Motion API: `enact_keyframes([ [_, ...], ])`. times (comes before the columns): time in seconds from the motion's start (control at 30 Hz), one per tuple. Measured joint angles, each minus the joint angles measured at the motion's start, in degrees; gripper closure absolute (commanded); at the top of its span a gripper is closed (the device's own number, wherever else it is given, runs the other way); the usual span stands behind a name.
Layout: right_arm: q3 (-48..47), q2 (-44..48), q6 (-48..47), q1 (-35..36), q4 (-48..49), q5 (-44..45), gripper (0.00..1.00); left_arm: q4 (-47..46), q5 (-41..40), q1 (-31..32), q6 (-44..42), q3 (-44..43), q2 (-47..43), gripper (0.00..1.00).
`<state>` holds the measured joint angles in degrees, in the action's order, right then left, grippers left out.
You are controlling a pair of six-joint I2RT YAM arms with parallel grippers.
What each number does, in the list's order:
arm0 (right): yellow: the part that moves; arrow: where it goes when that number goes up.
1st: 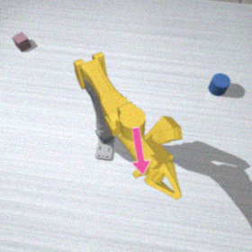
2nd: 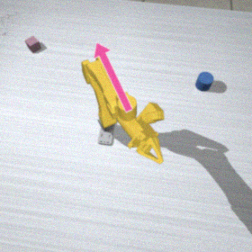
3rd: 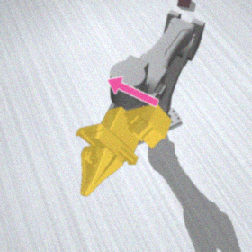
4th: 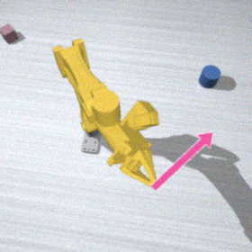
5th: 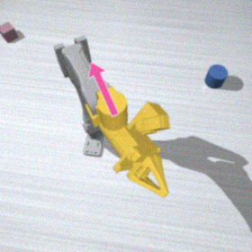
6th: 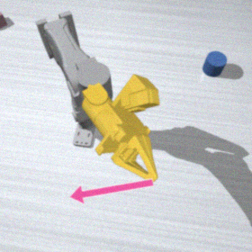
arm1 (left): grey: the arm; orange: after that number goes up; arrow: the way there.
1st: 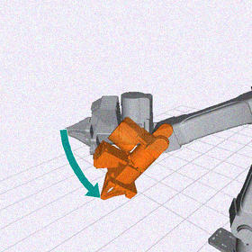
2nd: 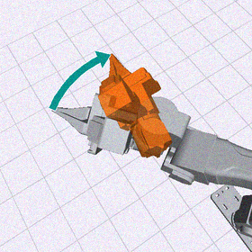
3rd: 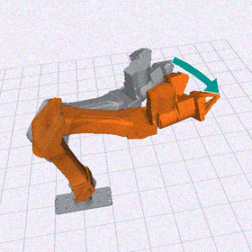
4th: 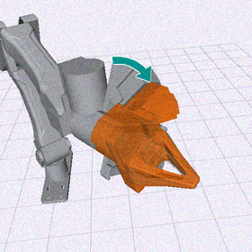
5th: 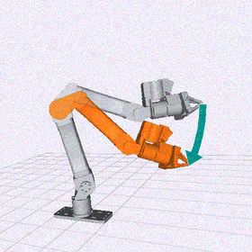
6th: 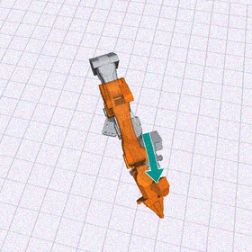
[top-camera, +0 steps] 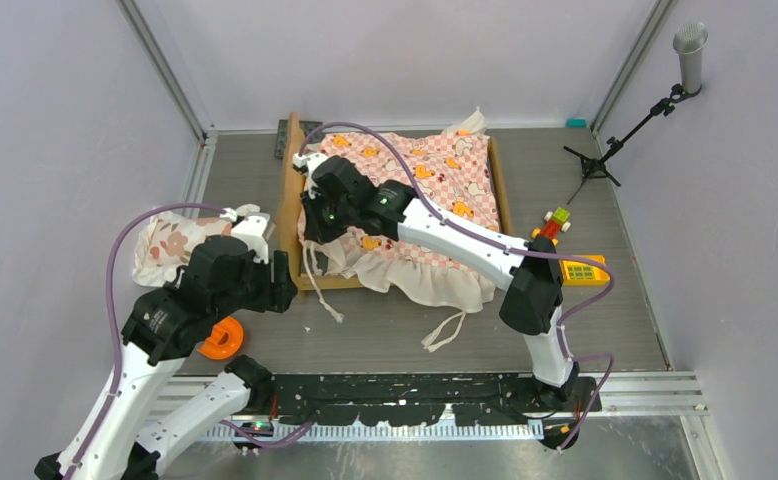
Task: Set up the pet bed
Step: Cross the ropes on the bed frame.
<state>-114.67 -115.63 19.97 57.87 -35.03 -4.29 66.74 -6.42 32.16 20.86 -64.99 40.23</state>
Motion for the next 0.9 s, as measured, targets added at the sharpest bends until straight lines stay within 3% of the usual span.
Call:
enact_keyframes([
  [0.6, 4.0, 0.0, 0.3, 0.0, 0.7, 3.0, 0.96, 0.0, 0.0, 0.0, 0.0, 0.2, -0.2, 0.40],
  [0.9, 5.2, 0.0, -0.1, 0.0, 1.7, 8.3, 0.96, -0.2, -4.3, 0.0, 0.9, -1.6, 2.2, 0.31],
])
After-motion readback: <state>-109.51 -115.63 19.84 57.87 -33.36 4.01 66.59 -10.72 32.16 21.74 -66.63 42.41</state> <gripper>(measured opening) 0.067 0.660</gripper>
